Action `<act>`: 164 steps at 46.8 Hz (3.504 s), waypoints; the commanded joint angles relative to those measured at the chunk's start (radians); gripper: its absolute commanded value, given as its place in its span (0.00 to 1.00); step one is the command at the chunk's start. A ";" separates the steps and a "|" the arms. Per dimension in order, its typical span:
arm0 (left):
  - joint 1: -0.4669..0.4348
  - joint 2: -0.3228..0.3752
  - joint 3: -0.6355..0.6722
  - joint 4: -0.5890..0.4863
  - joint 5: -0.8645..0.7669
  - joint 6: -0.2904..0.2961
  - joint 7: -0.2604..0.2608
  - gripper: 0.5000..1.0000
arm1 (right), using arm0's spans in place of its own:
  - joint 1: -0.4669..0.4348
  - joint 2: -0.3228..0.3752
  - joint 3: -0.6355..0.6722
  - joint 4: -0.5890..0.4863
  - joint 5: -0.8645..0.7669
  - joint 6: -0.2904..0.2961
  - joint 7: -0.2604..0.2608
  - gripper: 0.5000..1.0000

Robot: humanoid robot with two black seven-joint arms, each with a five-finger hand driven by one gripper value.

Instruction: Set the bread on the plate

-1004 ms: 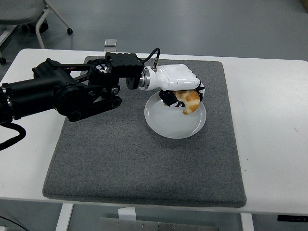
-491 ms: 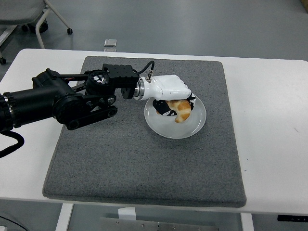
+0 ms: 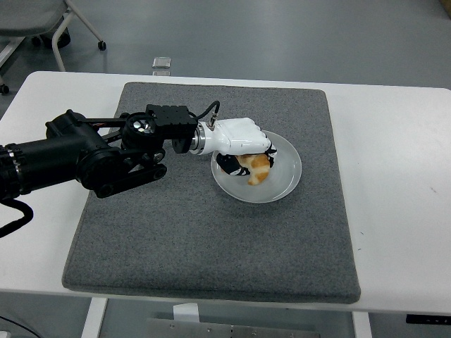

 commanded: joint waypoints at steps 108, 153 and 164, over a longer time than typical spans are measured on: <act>0.026 0.120 -0.298 0.002 -1.397 0.178 0.000 0.98 | 0.001 0.000 0.002 0.000 0.000 0.001 0.000 0.86; 0.195 0.212 -0.500 0.281 -1.850 0.051 0.034 1.00 | 0.000 0.000 0.000 0.000 0.000 0.001 0.000 0.86; 0.224 0.209 -0.623 0.341 -1.899 -0.075 0.031 1.00 | 0.000 0.000 0.000 0.000 0.000 -0.001 0.000 0.86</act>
